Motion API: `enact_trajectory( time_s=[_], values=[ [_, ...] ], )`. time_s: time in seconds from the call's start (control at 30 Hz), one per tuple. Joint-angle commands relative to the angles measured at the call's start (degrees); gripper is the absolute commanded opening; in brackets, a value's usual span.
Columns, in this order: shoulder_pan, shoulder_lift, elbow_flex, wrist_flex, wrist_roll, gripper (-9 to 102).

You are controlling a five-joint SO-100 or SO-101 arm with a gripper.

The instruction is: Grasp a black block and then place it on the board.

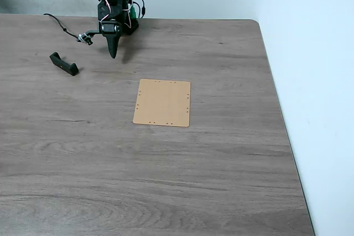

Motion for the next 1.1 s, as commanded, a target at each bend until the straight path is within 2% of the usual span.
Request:
enact_trajectory(
  time_s=[0.0, 0.23, 0.4, 0.7, 1.07],
  values=[
    [-0.7, 1.0, 0.3, 0.5, -1.7, 0],
    [-1.6, 1.0, 0.4, -0.2, -3.2, 0],
    [-0.7, 0.4, -0.6, -3.2, -10.1, 0],
    [4.0, -19.9, -23.8, 0.8, -31.4, 0],
    [13.2, -33.0, -39.1, 13.2, -68.1, 0]
  ],
)
